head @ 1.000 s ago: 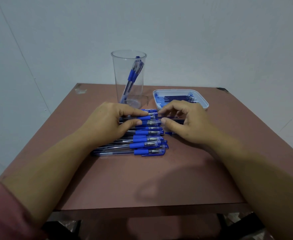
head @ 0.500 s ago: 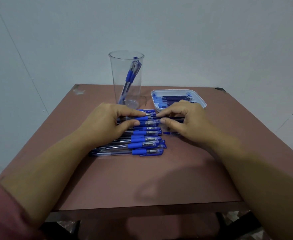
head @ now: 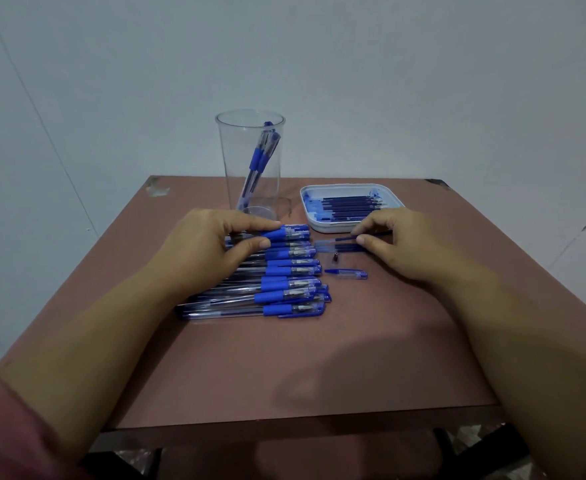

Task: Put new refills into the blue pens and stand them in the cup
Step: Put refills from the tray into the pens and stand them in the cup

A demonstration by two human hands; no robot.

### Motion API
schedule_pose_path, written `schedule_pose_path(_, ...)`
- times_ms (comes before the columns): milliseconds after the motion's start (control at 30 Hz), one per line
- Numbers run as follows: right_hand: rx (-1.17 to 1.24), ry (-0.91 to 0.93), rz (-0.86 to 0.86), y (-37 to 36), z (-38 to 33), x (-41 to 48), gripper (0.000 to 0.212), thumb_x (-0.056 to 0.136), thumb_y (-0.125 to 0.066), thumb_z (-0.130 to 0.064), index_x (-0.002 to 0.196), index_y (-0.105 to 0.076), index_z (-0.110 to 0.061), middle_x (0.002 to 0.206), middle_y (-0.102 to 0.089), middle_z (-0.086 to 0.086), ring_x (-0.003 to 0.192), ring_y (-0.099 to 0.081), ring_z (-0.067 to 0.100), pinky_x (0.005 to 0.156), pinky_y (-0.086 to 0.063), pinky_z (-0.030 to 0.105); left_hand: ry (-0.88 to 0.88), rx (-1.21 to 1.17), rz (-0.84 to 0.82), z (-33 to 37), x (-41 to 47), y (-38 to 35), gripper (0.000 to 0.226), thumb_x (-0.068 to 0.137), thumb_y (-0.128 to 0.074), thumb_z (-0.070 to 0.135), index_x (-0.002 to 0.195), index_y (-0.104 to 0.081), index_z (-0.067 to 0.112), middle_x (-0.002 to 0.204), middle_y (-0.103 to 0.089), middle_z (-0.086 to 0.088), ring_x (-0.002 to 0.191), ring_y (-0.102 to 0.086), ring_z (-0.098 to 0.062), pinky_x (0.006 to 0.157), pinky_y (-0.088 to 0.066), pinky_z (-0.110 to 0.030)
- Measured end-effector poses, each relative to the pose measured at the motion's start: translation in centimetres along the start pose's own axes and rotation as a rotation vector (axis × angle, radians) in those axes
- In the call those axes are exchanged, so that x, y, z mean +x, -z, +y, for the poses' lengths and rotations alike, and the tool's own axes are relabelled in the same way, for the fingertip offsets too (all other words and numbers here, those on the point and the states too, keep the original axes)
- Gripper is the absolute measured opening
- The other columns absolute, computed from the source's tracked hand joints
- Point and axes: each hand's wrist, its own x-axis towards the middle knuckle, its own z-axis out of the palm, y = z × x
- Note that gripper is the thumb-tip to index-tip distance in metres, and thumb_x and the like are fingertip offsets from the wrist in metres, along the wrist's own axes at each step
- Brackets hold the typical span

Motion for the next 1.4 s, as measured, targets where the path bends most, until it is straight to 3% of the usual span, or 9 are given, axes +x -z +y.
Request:
schedule_pose_path(233,-0.093,0.017,-0.082,0.0,0.3,0.2,0.013,0.090,-0.066,-0.024,0.098,-0.072,-0.032,0.095,-0.064,-0.017,0.100,-0.058,0.010,0.092,-0.048,0.037,0.012,-0.007,-0.003,0.3,0.0,0.0,0.029,0.085,-0.072,0.028,0.113,-0.071,0.037,0.104,-0.073,0.013,0.095,-0.066,-0.003,0.085,-0.052,-0.027)
schedule_pose_path(400,-0.018,0.022,0.027,0.5,0.1,0.7,0.013,0.091,-0.066,-0.022,0.095,-0.070,-0.034,0.090,-0.058,-0.023,0.091,-0.050,-0.005,0.082,-0.041,0.019,0.018,-0.022,-0.011,0.2,0.0,0.0,0.029,0.085,-0.072,0.028,0.113,-0.070,0.038,0.106,-0.072,0.015,0.098,-0.064,0.000,0.088,-0.052,-0.026)
schedule_pose_path(467,-0.048,0.019,0.037,1.5,-0.3,1.4,0.012,0.092,-0.064,-0.024,0.099,-0.069,-0.033,0.094,-0.058,-0.021,0.095,-0.048,-0.001,0.080,-0.034,0.020,0.015,-0.027,-0.013,0.2,0.0,0.0,0.029,0.085,-0.071,0.029,0.113,-0.070,0.039,0.106,-0.072,0.016,0.098,-0.064,0.001,0.088,-0.053,-0.027)
schedule_pose_path(600,-0.183,-0.028,-0.080,3.2,-0.5,3.7,0.019,0.095,-0.060,-0.028,0.112,-0.068,-0.027,0.111,-0.058,-0.009,0.103,-0.046,0.008,0.082,-0.031,0.023,0.013,-0.033,-0.016,0.2,0.0,0.0,0.030,0.085,-0.071,0.029,0.113,-0.069,0.040,0.106,-0.071,0.017,0.099,-0.064,0.001,0.089,-0.053,-0.028)
schedule_pose_path(833,-0.183,-0.193,-0.313,3.2,1.0,6.9,0.038,0.089,-0.067,-0.036,0.127,-0.063,-0.030,0.135,-0.056,-0.002,0.108,-0.048,0.010,0.084,-0.032,0.025,0.019,-0.017,-0.022,0.0,0.1,0.1,0.033,0.085,-0.070,0.030,0.114,-0.065,0.045,0.107,-0.071,0.018,0.099,-0.063,0.001,0.089,-0.053,-0.027)
schedule_pose_path(933,-0.193,-0.180,-0.338,2.9,1.0,7.4,0.040,0.087,-0.069,-0.037,0.126,-0.064,-0.028,0.133,-0.057,-0.004,0.104,-0.045,0.006,0.080,-0.031,0.020,0.016,-0.019,-0.026,0.0,0.2,0.1,0.035,0.085,-0.070,0.031,0.113,-0.061,0.050,0.107,-0.070,0.019,0.100,-0.062,0.003,0.089,-0.052,-0.024)
schedule_pose_path(1067,-0.182,-0.147,-0.345,2.5,1.3,8.0,0.028,0.088,-0.070,-0.034,0.115,-0.070,-0.027,0.110,-0.060,-0.008,0.091,-0.048,0.003,0.064,-0.030,0.009,0.009,-0.024,-0.030,-0.1,0.3,0.0,0.033,0.084,-0.069,0.032,0.113,-0.064,0.046,0.105,-0.070,0.021,0.099,-0.063,0.003,0.087,-0.051,-0.021)
schedule_pose_path(1233,-0.157,-0.120,-0.308,2.0,1.8,8.1,0.016,0.087,-0.071,-0.030,0.103,-0.072,-0.025,0.094,-0.062,-0.011,0.079,-0.052,-0.004,0.062,-0.035,0.011,0.006,-0.024,-0.027,-0.1,0.3,0.0,0.033,0.084,-0.069,0.033,0.112,-0.062,0.049,0.099,-0.064,0.030,0.098,-0.061,0.006,0.083,-0.046,-0.012)
schedule_pose_path(1400,-0.137,-0.097,-0.238,1.8,1.9,8.0,0.022,0.087,-0.071,-0.028,0.108,-0.074,-0.023,0.102,-0.068,-0.005,0.082,-0.054,0.001,0.065,-0.035,0.011,-0.003,-0.026,-0.019,-0.2,0.3,0.0,0.033,0.084,-0.069,0.034,0.110,-0.060,0.052,0.094,-0.061,0.035,0.093,-0.060,0.013,0.080,-0.044,-0.008)
